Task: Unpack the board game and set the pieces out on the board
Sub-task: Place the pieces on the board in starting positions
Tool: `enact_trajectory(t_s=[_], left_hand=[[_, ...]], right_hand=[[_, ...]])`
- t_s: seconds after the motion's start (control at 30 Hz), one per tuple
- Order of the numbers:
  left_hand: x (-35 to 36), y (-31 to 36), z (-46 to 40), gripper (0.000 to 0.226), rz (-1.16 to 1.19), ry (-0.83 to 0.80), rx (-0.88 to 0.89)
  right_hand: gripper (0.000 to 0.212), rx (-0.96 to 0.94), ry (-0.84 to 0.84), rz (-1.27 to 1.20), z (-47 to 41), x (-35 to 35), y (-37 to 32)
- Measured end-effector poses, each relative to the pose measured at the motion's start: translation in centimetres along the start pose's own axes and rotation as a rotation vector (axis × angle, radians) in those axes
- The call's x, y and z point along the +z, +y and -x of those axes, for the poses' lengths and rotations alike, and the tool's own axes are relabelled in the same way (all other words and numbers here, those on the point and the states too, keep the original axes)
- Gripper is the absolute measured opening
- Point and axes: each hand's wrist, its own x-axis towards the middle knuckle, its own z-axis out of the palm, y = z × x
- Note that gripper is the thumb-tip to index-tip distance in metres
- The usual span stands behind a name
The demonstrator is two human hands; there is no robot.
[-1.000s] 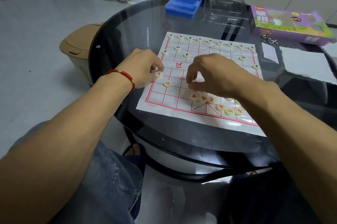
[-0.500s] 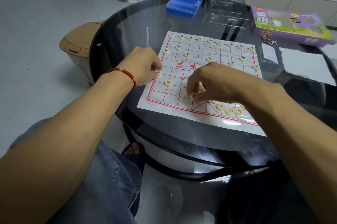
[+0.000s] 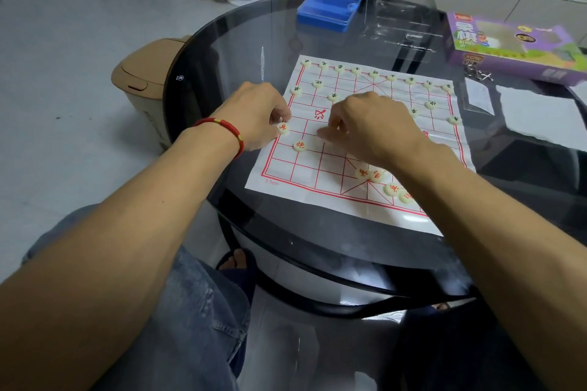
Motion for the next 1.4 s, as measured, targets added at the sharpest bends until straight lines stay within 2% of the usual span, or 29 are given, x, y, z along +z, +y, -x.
enact_trajectory(t_s=[0.1,0.23,0.33,0.57,1.0,1.2,1.4], left_hand=[[0.0,0.1,0.1,0.037,-0.005,-0.012,0.002],[0.0,0.2,0.1,0.039,-0.012,-0.029,-0.002],[0.0,0.2,0.1,0.038,-0.01,-0.034,0.005],[0.1,0.1,0.0,0.036,-0.016,-0.009,0.007],[0.5,0.2,-0.4,0.031,-0.026,-0.018,-0.01],[0.5,0.0,-0.3,0.03,-0.01,-0.035,-0.019],[0.3,-0.1,-0.1,0.03,-0.007,-0.036,-0.015]], right_hand=[[0.023,-0.028,0.056,-0.093,0.0,-0.8,1.3],[0.03,-0.141,-0.069,-0.164,0.5,-1.4,1.9],[0.031,-0.177,-0.092,-0.143,0.3,-0.7,1.5],[0.024,-0.135,-0.022,-0.103,0.0,0.4,1.0],[0.026,-0.099,-0.05,-0.114,-0.2,0.6,1.2],[0.02,-0.024,0.081,-0.167,0.7,-1.6,3.7],[0.021,-0.025,-0.081,-0.2,2.3,-2.2,5.0]])
